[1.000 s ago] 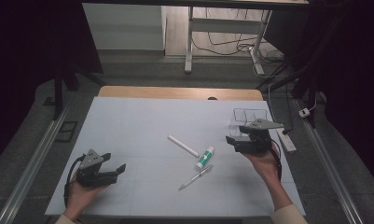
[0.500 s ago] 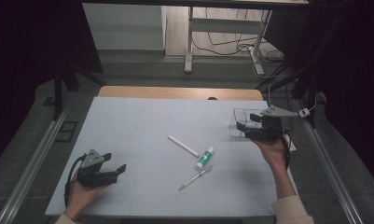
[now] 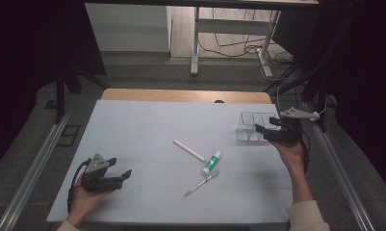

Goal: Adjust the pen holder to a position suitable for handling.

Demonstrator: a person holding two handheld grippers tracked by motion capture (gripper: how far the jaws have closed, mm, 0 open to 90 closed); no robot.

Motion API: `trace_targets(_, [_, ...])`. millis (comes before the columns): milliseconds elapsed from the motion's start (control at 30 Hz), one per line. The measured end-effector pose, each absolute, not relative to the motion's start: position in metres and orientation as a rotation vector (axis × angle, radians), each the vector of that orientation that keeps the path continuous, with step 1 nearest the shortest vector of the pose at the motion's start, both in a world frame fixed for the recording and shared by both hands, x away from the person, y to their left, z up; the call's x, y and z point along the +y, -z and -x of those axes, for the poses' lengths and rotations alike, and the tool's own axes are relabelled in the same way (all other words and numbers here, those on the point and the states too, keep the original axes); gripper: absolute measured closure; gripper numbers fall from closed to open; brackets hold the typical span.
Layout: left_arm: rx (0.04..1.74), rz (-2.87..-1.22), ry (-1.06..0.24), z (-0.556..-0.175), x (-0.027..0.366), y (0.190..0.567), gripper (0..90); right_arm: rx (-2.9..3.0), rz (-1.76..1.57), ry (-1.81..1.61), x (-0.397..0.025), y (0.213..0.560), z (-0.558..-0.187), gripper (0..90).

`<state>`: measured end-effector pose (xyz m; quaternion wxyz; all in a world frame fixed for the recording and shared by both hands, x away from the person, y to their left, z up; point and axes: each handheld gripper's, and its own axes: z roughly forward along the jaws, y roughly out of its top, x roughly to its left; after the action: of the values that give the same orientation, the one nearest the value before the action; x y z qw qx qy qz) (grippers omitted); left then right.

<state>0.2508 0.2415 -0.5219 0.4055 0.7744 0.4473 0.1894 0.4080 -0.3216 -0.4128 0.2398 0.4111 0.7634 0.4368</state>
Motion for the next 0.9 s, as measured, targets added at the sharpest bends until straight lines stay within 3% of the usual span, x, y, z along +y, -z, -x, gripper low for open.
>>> trace_targets(900, [1.128, -1.974, -0.474, -0.253, 0.24, 0.524, 24.2, 2.051, -1.268, -1.112, -0.358, 0.429, -0.433, 47.8])
